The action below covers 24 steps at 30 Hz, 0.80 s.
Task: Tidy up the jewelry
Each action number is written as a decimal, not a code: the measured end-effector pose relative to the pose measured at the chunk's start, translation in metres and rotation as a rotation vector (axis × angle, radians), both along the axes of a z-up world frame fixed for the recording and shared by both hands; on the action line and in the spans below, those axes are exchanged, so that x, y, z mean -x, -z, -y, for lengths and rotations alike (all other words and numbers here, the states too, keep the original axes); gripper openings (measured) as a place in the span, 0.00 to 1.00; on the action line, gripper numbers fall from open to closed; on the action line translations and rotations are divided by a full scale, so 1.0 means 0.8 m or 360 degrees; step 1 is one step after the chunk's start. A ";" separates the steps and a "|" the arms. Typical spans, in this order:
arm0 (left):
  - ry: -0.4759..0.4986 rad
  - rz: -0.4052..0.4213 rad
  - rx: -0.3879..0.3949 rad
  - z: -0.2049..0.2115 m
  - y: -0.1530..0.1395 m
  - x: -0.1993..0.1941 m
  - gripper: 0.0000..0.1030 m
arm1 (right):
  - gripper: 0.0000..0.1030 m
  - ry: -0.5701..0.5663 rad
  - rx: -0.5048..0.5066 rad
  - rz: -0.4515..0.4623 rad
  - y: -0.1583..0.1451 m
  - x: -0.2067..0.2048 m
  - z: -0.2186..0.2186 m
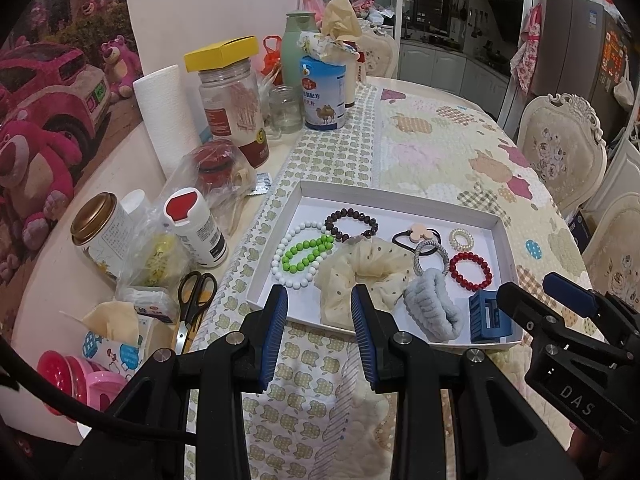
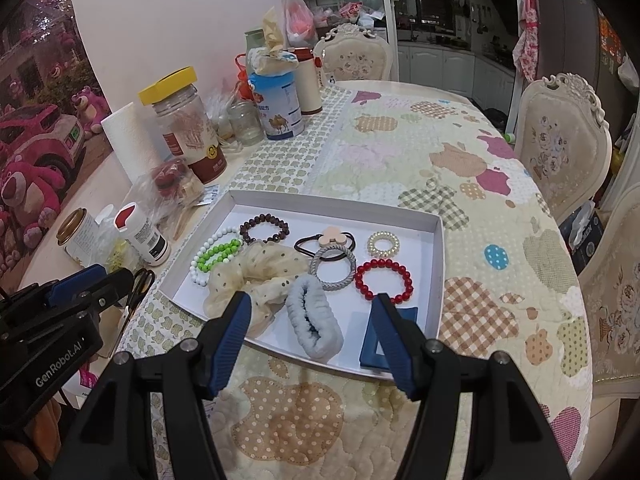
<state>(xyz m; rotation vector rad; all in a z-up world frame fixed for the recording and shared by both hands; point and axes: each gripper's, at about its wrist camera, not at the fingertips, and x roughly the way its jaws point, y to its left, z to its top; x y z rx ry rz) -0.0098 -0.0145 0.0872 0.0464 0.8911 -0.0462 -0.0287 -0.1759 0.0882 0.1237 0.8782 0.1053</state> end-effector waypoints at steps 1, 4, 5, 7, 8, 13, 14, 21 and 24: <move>0.0001 0.0000 0.0000 0.000 0.000 0.000 0.31 | 0.64 0.0001 0.0000 0.0000 0.000 0.000 0.001; 0.0001 0.0001 -0.0002 0.000 0.000 0.000 0.31 | 0.64 0.0004 -0.0001 0.0001 0.000 0.001 0.002; 0.0002 0.0000 0.0000 0.000 0.000 0.000 0.31 | 0.64 0.0003 -0.0001 0.0001 0.000 0.001 0.003; 0.0003 -0.0004 -0.0001 0.002 0.002 -0.001 0.31 | 0.64 0.0001 0.0002 0.0001 0.000 0.001 0.003; 0.0004 -0.0005 -0.0002 0.003 0.002 0.000 0.31 | 0.64 0.0001 0.0001 0.0000 0.000 0.002 0.003; 0.0009 -0.0008 -0.0007 0.008 0.003 0.001 0.31 | 0.64 -0.0002 -0.0003 -0.0004 0.001 0.002 0.004; 0.0009 -0.0009 -0.0008 0.009 0.004 0.002 0.31 | 0.64 -0.0001 -0.0004 -0.0005 0.001 0.001 0.004; 0.0009 -0.0011 -0.0007 0.009 0.003 0.002 0.31 | 0.64 -0.0003 -0.0006 -0.0006 0.002 0.002 0.007; 0.0008 -0.0013 -0.0008 0.011 0.004 0.001 0.31 | 0.64 -0.0002 -0.0009 -0.0008 0.002 0.002 0.007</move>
